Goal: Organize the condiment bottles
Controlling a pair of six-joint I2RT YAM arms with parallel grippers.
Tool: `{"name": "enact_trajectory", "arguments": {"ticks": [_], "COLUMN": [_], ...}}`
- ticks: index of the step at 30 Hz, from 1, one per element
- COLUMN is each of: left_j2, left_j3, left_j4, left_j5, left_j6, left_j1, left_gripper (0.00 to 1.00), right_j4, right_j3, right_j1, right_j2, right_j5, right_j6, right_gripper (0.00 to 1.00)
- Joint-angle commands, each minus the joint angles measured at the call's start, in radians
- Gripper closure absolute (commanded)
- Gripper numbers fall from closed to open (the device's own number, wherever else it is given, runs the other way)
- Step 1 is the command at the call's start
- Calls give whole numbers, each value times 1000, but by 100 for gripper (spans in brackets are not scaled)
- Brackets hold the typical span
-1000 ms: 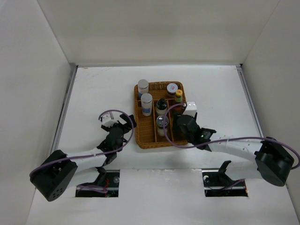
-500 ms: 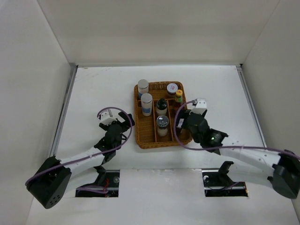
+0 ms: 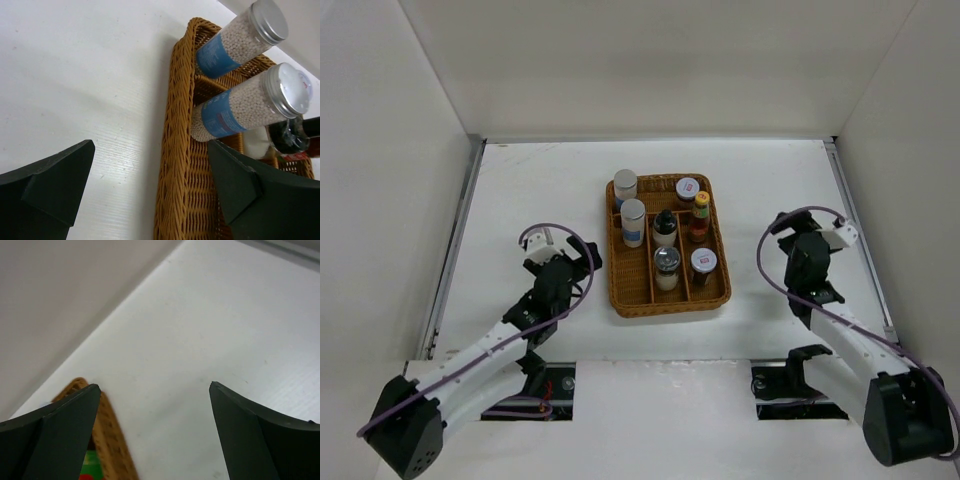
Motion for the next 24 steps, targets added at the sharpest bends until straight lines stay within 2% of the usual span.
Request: {"name": "enact_trajectory", "arguments": {"ticks": [1, 6, 8, 10, 12, 16, 17, 24], "left_j2": [-93, -202, -192, -164, -129, -57, -43, -48], "left_j3": [35, 10, 33, 58, 70, 96, 105, 98], "left_j4": [-117, -125, -131, -144, -145, -134, -139, -125], "left_j5": [19, 19, 19, 22, 23, 23, 22, 16], "left_j6": [-1, 2, 6, 11, 11, 12, 12, 37], "left_j1": [-8, -17, -18, -20, -21, -21, -20, -3], "left_gripper": [0, 0, 0, 0, 0, 0, 0, 0], "right_j4": [153, 196, 205, 203, 206, 229, 242, 259], "right_j3": [-64, -92, -92, -84, -75, -68, -68, -49], "right_j1": [-57, -66, -63, -61, -61, -61, -61, -57], "right_j2": [23, 84, 93, 99, 112, 145, 159, 214], "right_j5": [-121, -196, -218, -224, -236, -263, -266, -307], "right_j6": [117, 151, 159, 154, 148, 145, 145, 145], "right_gripper": [10, 60, 68, 69, 64, 38, 34, 27]}}
